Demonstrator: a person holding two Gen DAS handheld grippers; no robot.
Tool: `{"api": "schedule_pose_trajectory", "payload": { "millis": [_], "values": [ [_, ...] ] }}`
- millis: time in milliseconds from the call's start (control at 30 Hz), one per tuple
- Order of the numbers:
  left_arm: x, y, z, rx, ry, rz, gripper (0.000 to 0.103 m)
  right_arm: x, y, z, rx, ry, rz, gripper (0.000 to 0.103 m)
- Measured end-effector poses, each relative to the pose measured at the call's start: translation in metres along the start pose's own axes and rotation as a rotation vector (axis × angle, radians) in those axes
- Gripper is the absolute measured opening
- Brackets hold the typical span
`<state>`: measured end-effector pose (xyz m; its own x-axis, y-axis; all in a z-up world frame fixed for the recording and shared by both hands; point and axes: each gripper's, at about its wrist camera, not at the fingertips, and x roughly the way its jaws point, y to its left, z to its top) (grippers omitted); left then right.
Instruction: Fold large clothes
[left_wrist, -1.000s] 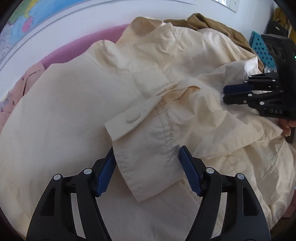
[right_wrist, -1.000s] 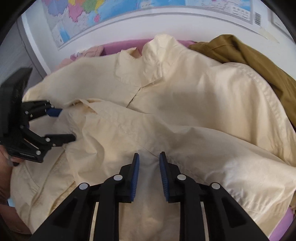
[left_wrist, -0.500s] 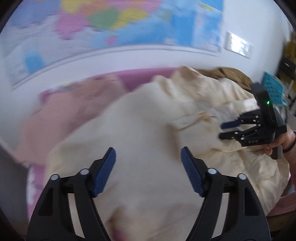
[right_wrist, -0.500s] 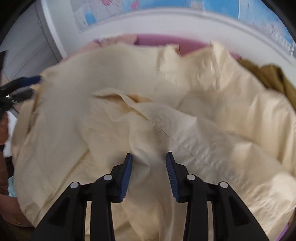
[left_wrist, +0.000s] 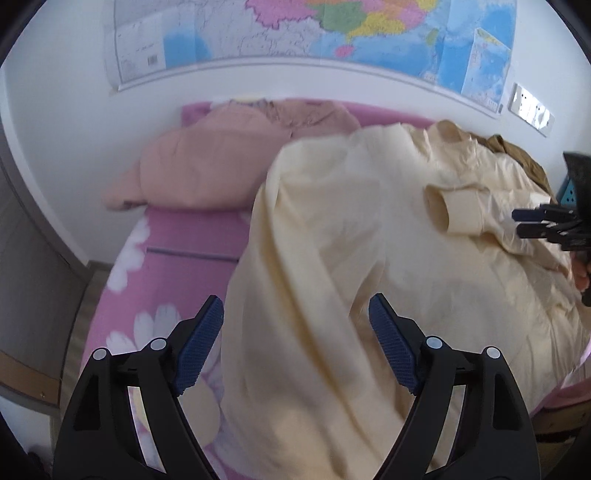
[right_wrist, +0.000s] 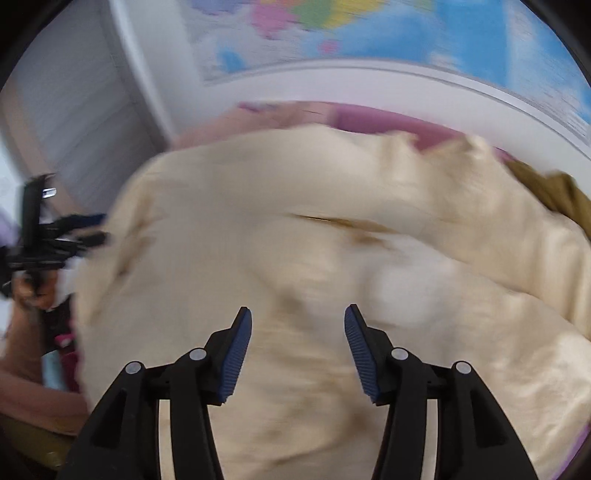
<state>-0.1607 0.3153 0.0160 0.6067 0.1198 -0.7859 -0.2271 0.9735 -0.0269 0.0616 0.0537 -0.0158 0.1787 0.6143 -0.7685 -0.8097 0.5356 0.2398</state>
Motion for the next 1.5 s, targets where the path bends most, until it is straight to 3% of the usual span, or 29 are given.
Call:
{"api": "schedule_pose_trajectory", "payload": {
  "millis": [167,267,433,533,567,600,633,700,833,1000,1167,1267,1300,1500],
  "values": [
    [0.003,0.003,-0.011,-0.012,0.017,-0.04,0.065,0.026,0.079,0.008,-0.115,0.02,0.244,0.057],
    [0.001,0.006,-0.011,-0.029,0.008,-0.055,0.065,0.059,0.134,0.013,-0.197,0.081,0.381,0.061],
    [-0.01,0.014,-0.009,-0.058,-0.029,-0.07,0.069,0.104,0.189,0.013,-0.21,0.167,0.475,0.077],
    [-0.016,0.019,-0.009,-0.065,-0.04,-0.064,0.07,0.128,0.205,0.018,-0.209,0.197,0.47,0.08],
    [-0.017,0.02,-0.008,-0.066,-0.043,-0.058,0.07,0.135,0.207,0.019,-0.185,0.217,0.481,0.077],
    [-0.019,0.022,-0.008,-0.066,-0.047,-0.054,0.07,0.14,0.207,0.02,-0.163,0.232,0.504,0.062],
    [-0.022,0.025,-0.007,-0.068,-0.052,-0.053,0.07,0.145,0.208,0.022,-0.141,0.252,0.532,0.036],
    [-0.028,0.03,-0.006,-0.074,-0.064,-0.043,0.07,0.14,0.207,0.024,-0.134,0.256,0.553,0.01],
    [-0.052,0.045,0.001,-0.089,-0.128,-0.059,0.07,0.092,0.196,0.044,-0.137,0.158,0.614,0.004],
    [-0.083,0.053,0.013,-0.106,-0.233,-0.135,0.074,-0.006,0.16,0.082,-0.182,-0.027,0.563,0.004],
    [-0.085,0.024,0.029,-0.04,-0.262,-0.2,0.076,-0.088,0.1,0.104,-0.187,-0.148,0.365,0.004],
    [-0.072,-0.004,0.04,0.023,-0.246,-0.259,0.076,-0.111,0.058,0.103,-0.159,-0.141,0.235,0.004],
    [-0.066,-0.015,0.042,0.046,-0.237,-0.277,0.077,-0.106,0.06,0.104,-0.152,-0.13,0.213,0.004],
    [-0.01,-0.09,0.043,0.21,-0.115,-0.362,0.078,-0.085,-0.013,0.057,-0.029,0.008,0.099,0.008]
  ]
}}
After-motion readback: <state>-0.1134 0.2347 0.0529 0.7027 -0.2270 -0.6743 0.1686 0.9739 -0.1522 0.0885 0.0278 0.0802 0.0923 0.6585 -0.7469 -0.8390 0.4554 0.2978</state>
